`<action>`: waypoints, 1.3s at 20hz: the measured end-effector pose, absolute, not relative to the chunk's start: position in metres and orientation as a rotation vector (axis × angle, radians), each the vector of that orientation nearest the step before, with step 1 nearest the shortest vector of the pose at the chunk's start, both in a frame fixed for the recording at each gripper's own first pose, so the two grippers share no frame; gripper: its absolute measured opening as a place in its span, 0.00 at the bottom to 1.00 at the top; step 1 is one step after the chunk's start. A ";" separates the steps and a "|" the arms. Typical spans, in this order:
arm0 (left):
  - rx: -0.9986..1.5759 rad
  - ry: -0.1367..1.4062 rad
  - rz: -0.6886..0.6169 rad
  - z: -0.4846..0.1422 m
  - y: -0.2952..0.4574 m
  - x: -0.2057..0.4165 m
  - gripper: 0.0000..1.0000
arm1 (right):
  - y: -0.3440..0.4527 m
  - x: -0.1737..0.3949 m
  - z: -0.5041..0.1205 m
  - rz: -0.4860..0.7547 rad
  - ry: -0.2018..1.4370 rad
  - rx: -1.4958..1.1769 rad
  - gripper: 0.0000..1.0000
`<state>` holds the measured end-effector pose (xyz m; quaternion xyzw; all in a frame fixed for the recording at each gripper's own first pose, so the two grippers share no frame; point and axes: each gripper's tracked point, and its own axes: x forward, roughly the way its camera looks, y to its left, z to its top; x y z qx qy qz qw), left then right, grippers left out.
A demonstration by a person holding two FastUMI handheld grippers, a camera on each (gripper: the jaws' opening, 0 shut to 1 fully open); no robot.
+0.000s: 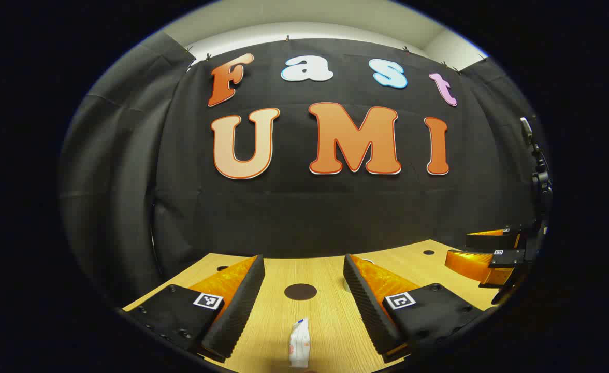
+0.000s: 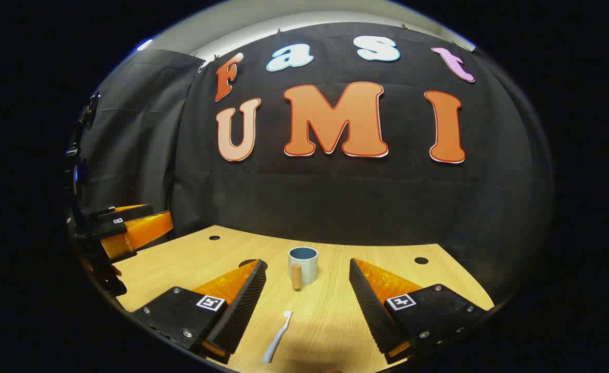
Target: Put the toothbrush and toothpaste on the desktop into the cup, then pick up the cup and place it on the coaster on the desktop.
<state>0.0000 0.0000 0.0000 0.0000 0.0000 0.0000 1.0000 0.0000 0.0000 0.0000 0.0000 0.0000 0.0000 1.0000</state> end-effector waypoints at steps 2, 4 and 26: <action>0.001 -0.008 0.003 0.001 0.002 -0.001 0.98 | -0.001 0.000 0.004 -0.005 -0.016 0.003 0.98; 0.001 -0.008 0.001 0.000 0.002 -0.001 0.98 | -0.001 -0.001 0.003 -0.007 -0.016 0.005 0.97; 0.064 0.182 -0.008 -0.043 0.008 0.023 0.98 | -0.001 0.007 -0.037 0.030 0.193 -0.017 0.98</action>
